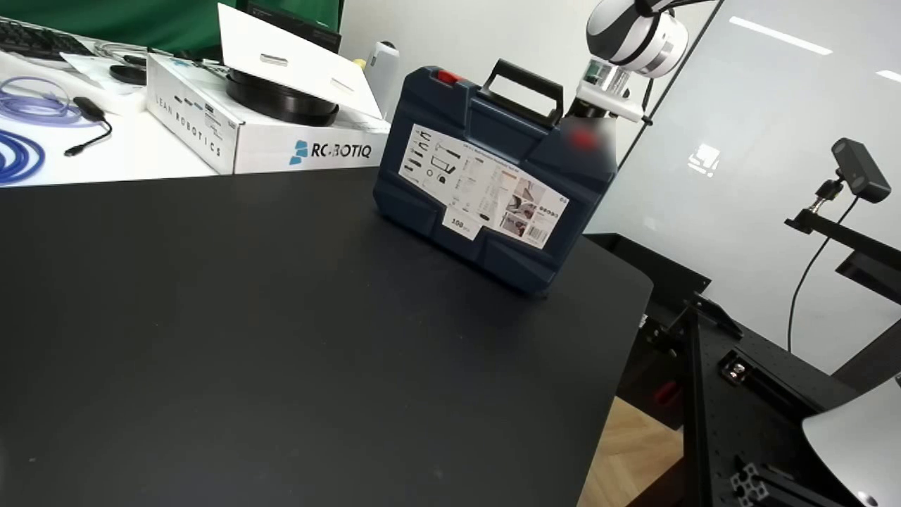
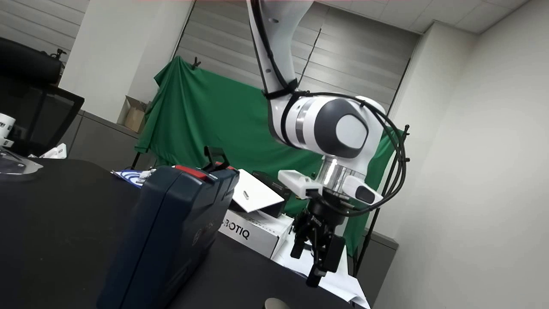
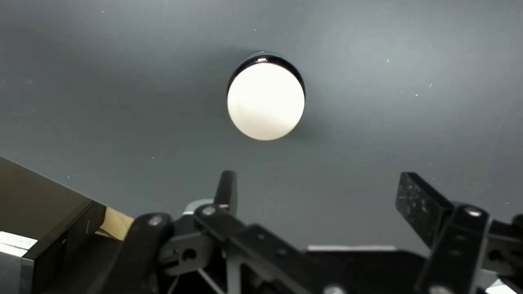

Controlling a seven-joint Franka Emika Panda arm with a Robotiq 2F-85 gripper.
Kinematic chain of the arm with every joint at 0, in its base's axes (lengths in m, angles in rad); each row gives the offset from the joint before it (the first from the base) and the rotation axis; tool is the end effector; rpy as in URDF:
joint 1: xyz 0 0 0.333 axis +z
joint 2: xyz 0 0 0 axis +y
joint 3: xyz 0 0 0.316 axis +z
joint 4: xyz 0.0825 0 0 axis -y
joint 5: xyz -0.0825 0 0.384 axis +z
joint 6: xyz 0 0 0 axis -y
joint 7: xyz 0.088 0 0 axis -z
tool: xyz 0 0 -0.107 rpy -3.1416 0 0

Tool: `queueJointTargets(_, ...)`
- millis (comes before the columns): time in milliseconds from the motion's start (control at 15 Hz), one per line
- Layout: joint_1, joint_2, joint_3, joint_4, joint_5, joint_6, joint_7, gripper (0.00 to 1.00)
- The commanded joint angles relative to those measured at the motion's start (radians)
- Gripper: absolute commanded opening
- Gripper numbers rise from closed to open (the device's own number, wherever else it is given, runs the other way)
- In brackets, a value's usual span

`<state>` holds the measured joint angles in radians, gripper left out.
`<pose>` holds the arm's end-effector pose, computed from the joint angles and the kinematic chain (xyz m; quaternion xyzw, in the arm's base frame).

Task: Move the bottle to the left side of the table

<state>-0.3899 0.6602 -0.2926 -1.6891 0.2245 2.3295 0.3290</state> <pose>0.5423 -0.4086 0.2279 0.8509 -0.5252 0.0063 0.0082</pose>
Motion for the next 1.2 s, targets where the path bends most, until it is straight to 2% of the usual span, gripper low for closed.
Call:
queueJointTargets(0,0.012,0.043,-0.006,-0.011,0.047,0.049,0.103,1.0)
queueJointTargets(467,0.063,0.109,-0.064,-0.018,0.038,0.069,0.289,1.0)
queueJointTargets(1133,0.07,0.115,-0.081,-0.047,0.037,0.068,0.373,1.0)
